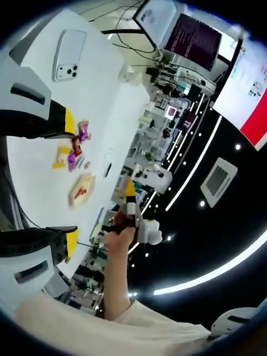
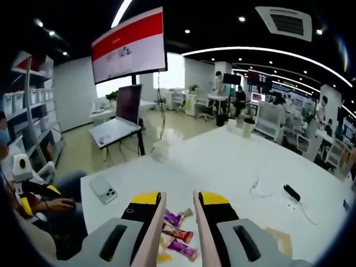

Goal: Place the target food into the container with the food tongs after gripping and lifting it, then release it inside without dropping or visibly crushing the food.

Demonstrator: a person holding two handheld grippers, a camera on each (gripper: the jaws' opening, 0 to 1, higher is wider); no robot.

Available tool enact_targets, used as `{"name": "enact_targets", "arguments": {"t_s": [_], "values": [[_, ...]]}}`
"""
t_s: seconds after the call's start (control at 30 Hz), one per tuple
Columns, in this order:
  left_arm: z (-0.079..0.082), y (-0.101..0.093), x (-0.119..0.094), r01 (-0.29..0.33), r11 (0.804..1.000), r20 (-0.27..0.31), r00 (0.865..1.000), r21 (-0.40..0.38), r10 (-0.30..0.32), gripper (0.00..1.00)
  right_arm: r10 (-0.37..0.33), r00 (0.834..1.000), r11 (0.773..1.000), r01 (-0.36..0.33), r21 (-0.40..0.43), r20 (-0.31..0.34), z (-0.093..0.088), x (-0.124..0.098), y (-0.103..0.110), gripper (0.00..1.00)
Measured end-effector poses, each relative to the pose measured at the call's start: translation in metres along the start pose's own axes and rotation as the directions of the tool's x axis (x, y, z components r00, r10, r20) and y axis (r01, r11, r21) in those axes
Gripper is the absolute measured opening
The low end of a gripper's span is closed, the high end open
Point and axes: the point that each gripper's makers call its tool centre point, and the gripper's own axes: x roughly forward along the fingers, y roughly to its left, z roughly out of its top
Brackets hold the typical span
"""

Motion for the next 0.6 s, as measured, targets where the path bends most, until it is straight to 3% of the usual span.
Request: {"name": "enact_targets", "arguments": {"t_s": [0.6], "values": [[0.005, 0.013, -0.005, -0.039, 0.999, 0.030, 0.999, -0.017, 0.040, 0.63, 0.021, 1.000, 1.000, -0.021, 0.002, 0.016, 0.005, 0.007, 0.002, 0.26]]}}
